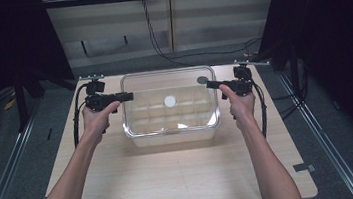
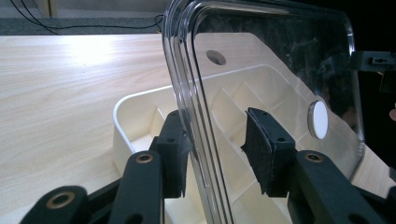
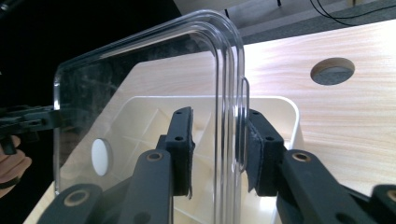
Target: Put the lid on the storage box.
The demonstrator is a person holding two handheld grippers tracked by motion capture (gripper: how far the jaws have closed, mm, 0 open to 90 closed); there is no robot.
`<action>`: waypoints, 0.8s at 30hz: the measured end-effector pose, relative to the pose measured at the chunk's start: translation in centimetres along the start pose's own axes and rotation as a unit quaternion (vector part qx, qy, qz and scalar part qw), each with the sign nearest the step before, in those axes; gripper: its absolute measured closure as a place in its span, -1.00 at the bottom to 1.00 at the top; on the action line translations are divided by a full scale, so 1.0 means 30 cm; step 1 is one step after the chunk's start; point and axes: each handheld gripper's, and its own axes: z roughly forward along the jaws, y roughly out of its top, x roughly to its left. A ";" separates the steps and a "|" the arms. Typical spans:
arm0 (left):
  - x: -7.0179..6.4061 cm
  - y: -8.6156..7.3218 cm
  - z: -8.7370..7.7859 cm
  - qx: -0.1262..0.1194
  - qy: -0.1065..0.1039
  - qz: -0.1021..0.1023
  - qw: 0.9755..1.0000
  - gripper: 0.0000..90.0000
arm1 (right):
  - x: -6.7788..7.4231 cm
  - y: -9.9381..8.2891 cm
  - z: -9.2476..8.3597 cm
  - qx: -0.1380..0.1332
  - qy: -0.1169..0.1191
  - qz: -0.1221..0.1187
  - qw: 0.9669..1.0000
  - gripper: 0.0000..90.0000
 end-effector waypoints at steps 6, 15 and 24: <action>0.009 -0.005 0.015 0.008 0.008 0.007 1.000 0.29 | -0.009 -0.008 0.022 0.000 -0.006 0.007 1.000 0.45; 0.023 -0.016 0.027 0.011 0.005 0.005 1.000 0.26 | -0.020 -0.019 0.045 -0.003 -0.013 -0.002 1.000 0.40; 0.024 -0.021 0.029 0.030 0.015 0.026 0.999 0.24 | -0.036 -0.030 0.063 -0.004 -0.015 -0.010 1.000 0.37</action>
